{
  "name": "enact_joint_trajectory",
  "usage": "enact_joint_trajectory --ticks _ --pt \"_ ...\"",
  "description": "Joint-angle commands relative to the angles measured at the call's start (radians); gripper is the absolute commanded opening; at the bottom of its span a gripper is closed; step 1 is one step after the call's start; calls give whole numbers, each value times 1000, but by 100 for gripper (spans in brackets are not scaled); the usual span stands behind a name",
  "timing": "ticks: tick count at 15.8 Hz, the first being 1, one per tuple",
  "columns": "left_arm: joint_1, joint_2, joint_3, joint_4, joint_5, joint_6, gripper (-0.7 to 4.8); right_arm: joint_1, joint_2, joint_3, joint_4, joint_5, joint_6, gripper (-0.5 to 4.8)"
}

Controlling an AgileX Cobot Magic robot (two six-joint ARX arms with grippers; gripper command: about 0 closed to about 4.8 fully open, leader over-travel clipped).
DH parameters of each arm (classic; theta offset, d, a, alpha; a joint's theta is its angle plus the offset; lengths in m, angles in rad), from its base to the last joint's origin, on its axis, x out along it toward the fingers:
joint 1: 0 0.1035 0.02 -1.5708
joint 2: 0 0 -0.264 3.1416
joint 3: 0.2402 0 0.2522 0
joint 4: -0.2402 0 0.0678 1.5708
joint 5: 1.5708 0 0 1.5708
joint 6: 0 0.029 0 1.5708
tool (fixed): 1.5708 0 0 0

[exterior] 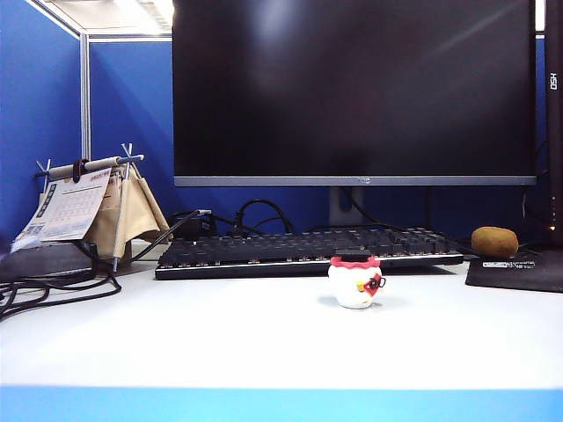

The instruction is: Place the kiwi on top of the doll with a flat head.

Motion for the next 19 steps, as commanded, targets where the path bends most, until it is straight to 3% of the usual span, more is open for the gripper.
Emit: enact_joint_trajectory --ticks 1,5,7,8,10,12,13,16,19 --pt "0 -2 3 100 8 -29 25 2 -2 -5 -244 -84 -15 -6" --pt "0 -2 3 72 56 -43 26 2 -2 -29 -256 -167 -76 -6" --pt "0 -2 66 25 308 -28 30 3 -2 -29 -236 -267 -87 -6" --pt "0 -2 125 -22 385 -29 35 3 -2 -29 -230 -292 -87 -5" --pt "0 0 251 -107 396 -18 193 3 -2 -29 -219 -299 -86 -5" --pt "0 35 421 -204 370 45 445 3 -2 -27 -161 -340 -85 3" --pt "0 52 457 -222 370 50 476 3 -2 -27 -129 -346 -83 5" --pt "0 115 503 -228 412 49 479 3 -2 10 -56 -340 -67 66" --pt "0 174 503 -241 488 50 479 0 80 154 -70 -348 -69 87"
